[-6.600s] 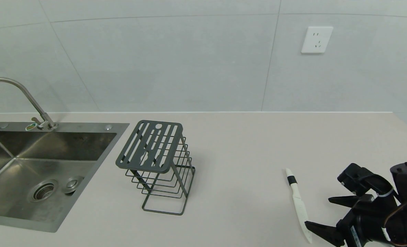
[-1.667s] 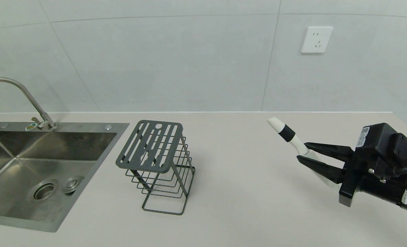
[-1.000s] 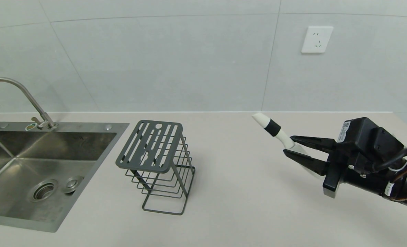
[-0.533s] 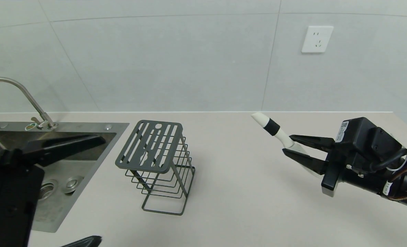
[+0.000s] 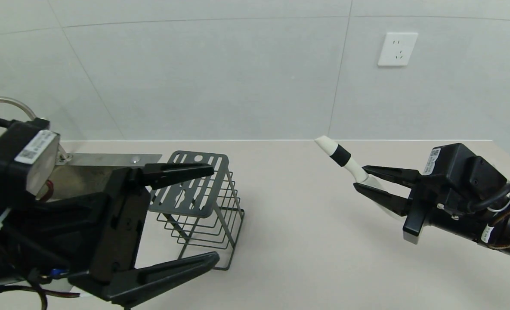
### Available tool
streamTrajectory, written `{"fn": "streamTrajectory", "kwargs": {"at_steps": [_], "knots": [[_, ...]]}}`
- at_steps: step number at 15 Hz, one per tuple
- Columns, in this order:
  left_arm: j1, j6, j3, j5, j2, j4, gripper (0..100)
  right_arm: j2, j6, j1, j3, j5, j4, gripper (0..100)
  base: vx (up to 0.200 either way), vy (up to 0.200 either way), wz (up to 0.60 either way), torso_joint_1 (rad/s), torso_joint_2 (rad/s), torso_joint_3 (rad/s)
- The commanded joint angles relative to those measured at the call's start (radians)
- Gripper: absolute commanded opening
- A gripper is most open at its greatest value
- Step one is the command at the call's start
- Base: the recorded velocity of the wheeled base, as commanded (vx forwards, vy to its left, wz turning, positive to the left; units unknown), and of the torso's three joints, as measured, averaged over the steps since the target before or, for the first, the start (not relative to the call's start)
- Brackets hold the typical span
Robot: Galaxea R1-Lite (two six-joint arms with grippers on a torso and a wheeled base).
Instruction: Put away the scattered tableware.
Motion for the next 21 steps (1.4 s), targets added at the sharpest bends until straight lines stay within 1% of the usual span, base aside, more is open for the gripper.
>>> {"fn": "streamTrajectory", "kwargs": {"at_steps": [1,2,3,4,5,6,7,9,12,16,17,18,20,21], "knots": [[-0.05,-0.004,-0.036,0.001,0.172,-0.067,100,-0.002,0.001,0.001,-0.001,0.002,-0.002,0,0.0,0.0,0.0,0.0,0.0,0.0],[-0.065,-0.004,-0.05,0.001,0.238,-0.131,100,-0.006,0.002,0.001,-0.003,0.002,-0.002,0,0.0,0.0,0.0,0.0,0.0,0.0],[-0.097,-0.005,-0.071,0.003,0.33,-0.242,100,-0.014,0.004,0.001,-0.004,0.002,-0.009,0,0.0,0.0,0.0,0.0,0.0,0.0],[-0.123,-0.022,-0.085,0.006,0.383,-0.321,100,-0.025,0.004,0.001,-0.007,0.002,-0.009,0,0.0,0.0,0.0,0.0,0.0,0.0],[-0.151,-0.074,-0.1,0.014,0.433,-0.412,100,-0.035,0.004,0.001,-0.007,0.002,-0.009,0,0.0,0.0,0.0,0.0,0.0,0.0],[-0.168,-0.137,-0.111,0.032,0.475,-0.504,100,-0.046,0.004,0.001,-0.007,0.004,-0.009,0,0.0,0.0,0.0,0.0,0.0,0.0],[-0.176,-0.171,-0.127,0.046,0.508,-0.521,100,-0.048,0.004,0.003,-0.009,0.004,-0.011,0,0.0,0.0,0.0,0.0,0.0,0.0],[-0.179,-0.166,-0.168,0.051,0.523,-0.521,100,-0.048,0.005,0.024,-0.012,0.008,-0.015,0,0.0,0.0,0.0,0.0,0.0,0.0],[-0.203,-0.178,-0.249,0.064,0.555,-0.521,100,-0.06,0.013,0.058,-0.044,0.013,-0.014,0,0.0,0.0,0.0,0.0,0.0,0.0],[-0.206,-0.18,-0.38,0.057,0.617,-0.521,100,-0.097,0.013,0.073,-0.03,0.082,-0.003,0,0.0,0.0,0.0,0.0,0.0,0.0],[-0.208,-0.178,-0.381,0.055,0.617,-0.521,100,-0.098,0.013,0.073,-0.029,0.083,-0.003,0,0.0,0.0,0.0,0.0,0.0,0.0],[-0.232,-0.189,-0.439,0.037,0.63,-0.521,100,-0.132,0.033,0.076,-0.016,0.154,0.018,0,0.0,0.0,0.0,0.0,0.0,0.0],[-0.245,-0.198,-0.469,0.028,0.63,-0.521,100,-0.158,0.094,0.089,-0.007,0.176,0.029,0,0.0,0.0,0.0,0.0,0.0,0.0],[-0.251,-0.208,-0.492,0.009,0.629,-0.521,100,-0.178,0.212,0.092,-0.006,0.18,0.017,0,0.0,0.0,0.0,0.0,0.0,0.0]]}}
